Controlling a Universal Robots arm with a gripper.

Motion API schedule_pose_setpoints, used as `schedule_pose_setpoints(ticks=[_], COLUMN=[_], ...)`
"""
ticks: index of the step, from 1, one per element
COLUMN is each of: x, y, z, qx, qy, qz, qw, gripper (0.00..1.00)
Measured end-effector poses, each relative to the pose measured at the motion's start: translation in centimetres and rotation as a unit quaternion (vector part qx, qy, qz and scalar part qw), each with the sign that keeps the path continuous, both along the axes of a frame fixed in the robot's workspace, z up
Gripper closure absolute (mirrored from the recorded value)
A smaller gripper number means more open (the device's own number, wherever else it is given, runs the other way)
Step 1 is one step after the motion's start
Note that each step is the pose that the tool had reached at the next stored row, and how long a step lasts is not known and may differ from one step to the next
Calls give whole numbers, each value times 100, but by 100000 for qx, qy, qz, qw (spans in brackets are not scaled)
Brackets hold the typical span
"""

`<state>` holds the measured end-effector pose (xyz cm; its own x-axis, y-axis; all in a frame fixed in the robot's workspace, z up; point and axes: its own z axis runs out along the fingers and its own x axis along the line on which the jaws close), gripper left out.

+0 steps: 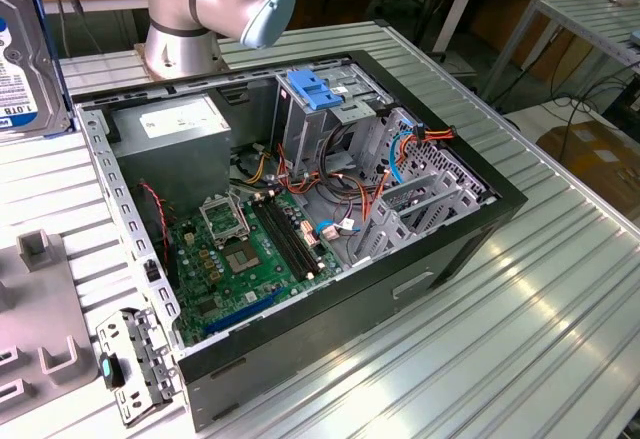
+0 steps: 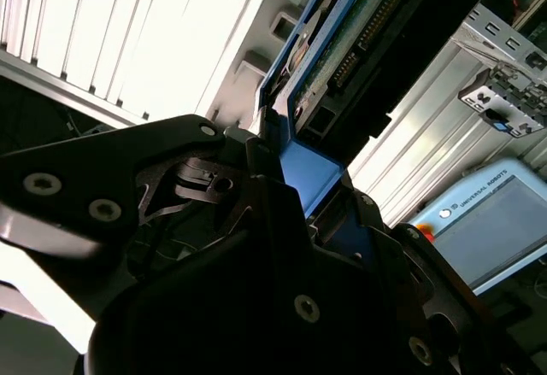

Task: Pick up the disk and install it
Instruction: 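Pick up the disk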

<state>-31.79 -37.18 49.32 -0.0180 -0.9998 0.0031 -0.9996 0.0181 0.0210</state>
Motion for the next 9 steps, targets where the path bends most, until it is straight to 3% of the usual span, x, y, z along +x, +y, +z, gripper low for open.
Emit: schedule_pose_setpoints(ticks=[9], x=[158], y=[-18], z=[0], qx=[2], qy=[184], qz=[-1], qw=[100000], gripper=[63])
